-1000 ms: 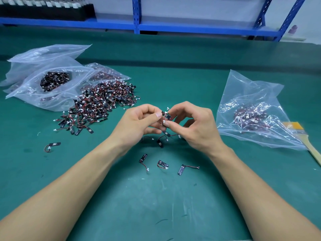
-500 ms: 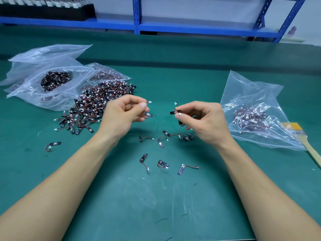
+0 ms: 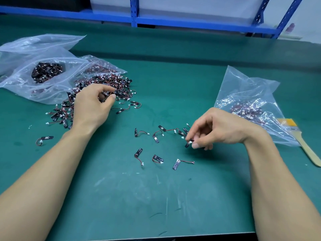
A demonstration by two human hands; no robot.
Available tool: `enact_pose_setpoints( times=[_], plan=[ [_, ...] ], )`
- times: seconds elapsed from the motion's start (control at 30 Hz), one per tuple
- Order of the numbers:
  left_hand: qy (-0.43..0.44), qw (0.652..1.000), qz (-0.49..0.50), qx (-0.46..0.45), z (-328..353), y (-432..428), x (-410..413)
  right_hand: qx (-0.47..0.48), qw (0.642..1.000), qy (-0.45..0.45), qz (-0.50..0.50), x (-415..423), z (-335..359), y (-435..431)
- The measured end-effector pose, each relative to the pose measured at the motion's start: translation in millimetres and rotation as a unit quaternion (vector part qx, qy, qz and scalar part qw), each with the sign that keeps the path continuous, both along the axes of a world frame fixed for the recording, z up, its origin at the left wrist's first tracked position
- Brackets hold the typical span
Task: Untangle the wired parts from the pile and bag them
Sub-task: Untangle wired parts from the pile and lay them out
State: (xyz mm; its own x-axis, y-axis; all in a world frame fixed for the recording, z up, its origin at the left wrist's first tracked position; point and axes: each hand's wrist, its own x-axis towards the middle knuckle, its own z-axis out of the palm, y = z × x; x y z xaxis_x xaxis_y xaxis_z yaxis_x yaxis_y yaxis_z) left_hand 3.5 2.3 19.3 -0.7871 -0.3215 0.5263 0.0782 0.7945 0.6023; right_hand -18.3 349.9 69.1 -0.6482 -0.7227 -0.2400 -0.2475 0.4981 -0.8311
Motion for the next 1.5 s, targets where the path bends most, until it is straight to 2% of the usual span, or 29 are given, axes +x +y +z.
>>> enact_pose_setpoints(
  times=[0.3, 0.7, 0.87, 1.07, 1.33, 1.5],
  plan=[
    [0.043, 0.997, -0.044, -0.039, 7, 12, 5, 0.107, 0.992, -0.056, 0.029, 3, 4, 2],
    [0.042, 0.995, -0.083, -0.03, 2, 13, 3, 0.097, 0.994, -0.041, 0.02, 0, 2, 4],
    [0.039, 0.995, -0.084, -0.033, 1, 14, 3, 0.092, 0.993, -0.067, 0.01, -2, 0, 7],
    [0.035, 0.995, -0.088, -0.037, 2, 16, 4, 0.12, 0.989, -0.09, 0.013, -2, -2, 5],
    [0.033, 0.994, -0.091, -0.04, 4, 17, 6, 0.176, 0.982, -0.066, 0.007, -1, -2, 1],
    [0.031, 0.995, -0.091, -0.039, 4, 18, 6, 0.167, 0.984, -0.06, 0.003, 0, 1, 5]
  ],
)
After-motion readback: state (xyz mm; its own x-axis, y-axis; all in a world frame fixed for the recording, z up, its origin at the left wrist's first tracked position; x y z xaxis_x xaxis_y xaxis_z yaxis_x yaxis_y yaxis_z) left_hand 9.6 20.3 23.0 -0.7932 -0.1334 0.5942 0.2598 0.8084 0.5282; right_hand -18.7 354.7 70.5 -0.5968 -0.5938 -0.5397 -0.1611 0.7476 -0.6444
